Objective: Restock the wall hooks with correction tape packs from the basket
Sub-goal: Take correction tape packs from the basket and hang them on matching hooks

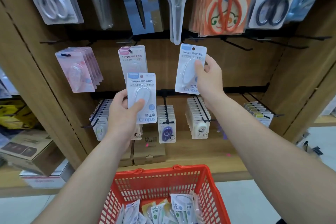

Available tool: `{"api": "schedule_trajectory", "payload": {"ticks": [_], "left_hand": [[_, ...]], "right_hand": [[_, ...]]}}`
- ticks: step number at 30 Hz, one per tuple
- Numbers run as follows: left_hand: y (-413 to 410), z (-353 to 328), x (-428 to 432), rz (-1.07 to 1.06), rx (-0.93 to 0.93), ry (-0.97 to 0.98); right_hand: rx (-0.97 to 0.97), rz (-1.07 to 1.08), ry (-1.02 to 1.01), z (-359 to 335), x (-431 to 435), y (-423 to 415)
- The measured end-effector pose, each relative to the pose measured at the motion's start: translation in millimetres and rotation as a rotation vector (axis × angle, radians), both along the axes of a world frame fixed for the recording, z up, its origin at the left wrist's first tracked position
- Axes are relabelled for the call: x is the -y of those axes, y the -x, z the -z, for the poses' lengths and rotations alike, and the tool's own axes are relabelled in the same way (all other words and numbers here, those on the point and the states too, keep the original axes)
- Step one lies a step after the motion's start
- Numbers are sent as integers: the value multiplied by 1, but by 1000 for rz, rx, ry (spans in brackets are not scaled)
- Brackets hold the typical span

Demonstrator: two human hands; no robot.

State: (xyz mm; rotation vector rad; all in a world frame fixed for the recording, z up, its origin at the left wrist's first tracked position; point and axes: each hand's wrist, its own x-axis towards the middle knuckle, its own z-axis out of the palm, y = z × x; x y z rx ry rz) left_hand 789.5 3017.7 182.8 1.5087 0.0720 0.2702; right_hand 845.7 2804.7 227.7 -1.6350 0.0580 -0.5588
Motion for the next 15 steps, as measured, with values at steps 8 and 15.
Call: {"api": "schedule_trajectory", "payload": {"ticks": [8, 15], "left_hand": [[1, 5, 4, 32, -23, -42], [0, 7, 9, 82, -37, -1]], "right_hand": [[10, -32, 22, 2, 2, 2], [-286, 108, 154, -1, -2, -19]]}}
